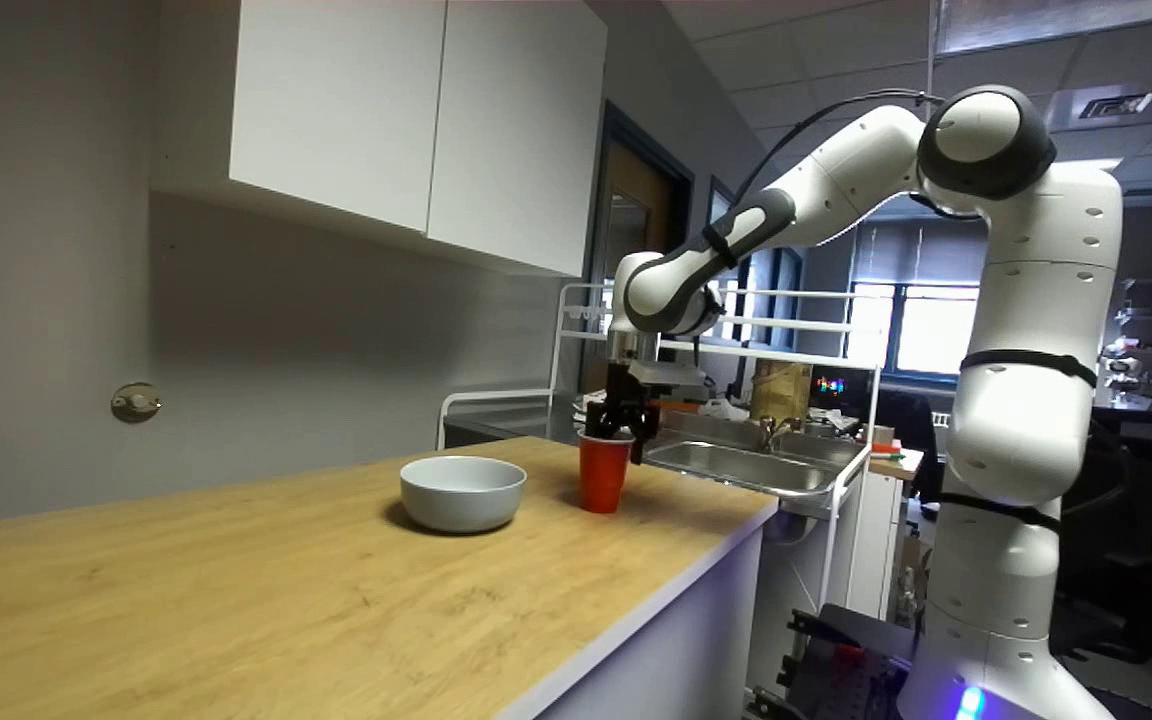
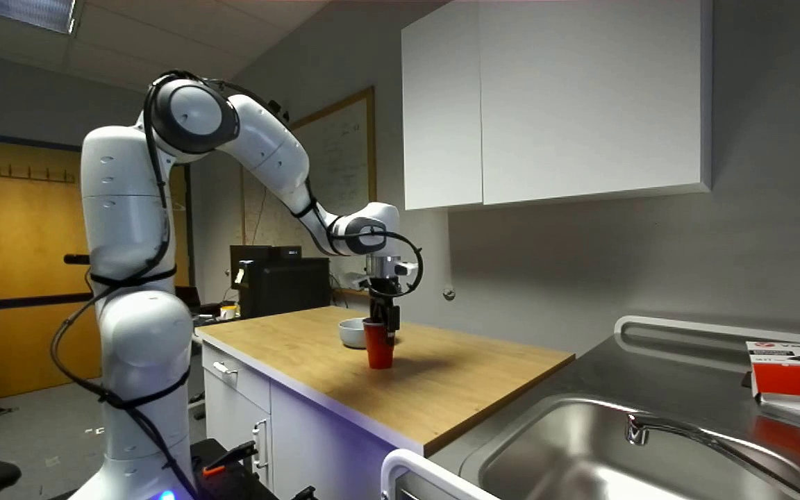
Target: Pour the contents from the cup into the bowl
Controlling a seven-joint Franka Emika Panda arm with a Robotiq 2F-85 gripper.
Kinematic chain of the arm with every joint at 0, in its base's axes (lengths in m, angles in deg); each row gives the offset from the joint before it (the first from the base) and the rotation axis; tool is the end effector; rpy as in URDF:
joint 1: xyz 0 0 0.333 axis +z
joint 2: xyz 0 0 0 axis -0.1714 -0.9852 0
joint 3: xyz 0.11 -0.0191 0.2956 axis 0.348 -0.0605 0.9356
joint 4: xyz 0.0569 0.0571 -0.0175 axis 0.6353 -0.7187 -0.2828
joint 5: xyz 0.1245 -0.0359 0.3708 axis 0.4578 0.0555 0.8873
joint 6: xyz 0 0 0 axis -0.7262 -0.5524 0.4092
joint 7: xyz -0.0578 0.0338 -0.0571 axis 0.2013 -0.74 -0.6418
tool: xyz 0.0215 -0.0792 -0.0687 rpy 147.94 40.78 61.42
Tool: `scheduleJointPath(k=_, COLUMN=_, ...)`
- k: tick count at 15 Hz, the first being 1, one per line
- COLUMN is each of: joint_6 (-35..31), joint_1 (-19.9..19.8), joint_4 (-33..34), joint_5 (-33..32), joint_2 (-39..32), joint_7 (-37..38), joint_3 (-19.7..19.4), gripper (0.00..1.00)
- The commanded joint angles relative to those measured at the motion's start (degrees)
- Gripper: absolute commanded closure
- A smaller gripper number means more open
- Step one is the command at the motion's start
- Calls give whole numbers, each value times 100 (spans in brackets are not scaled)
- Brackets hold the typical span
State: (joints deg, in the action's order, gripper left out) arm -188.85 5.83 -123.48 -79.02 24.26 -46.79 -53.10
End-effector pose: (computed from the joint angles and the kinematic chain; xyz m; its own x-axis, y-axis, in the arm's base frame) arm 0.4995 -0.0343 0.3669 0.9310 -0.3649 0.0076 -0.3648 -0.9310 -0.0107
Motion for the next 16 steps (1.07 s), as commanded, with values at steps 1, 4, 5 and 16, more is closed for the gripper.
scheduleJointPath(k=1, joint_6=130, joint_1=102, joint_4=274, joint_5=-69, joint_2=-242, joint_7=273, joint_3=-17, gripper=51)
scheduleJointPath(k=4, joint_6=202, joint_1=141, joint_4=355, joint_5=-138, joint_2=-259, joint_7=333, joint_3=-32, gripper=73)
scheduleJointPath(k=5, joint_6=221, joint_1=150, joint_4=374, joint_5=-161, joint_2=-246, joint_7=347, joint_3=-32, gripper=80)
scheduleJointPath(k=16, joint_6=874, joint_1=540, joint_4=586, joint_5=-910, joint_2=64, joint_7=1361, joint_3=302, gripper=100)
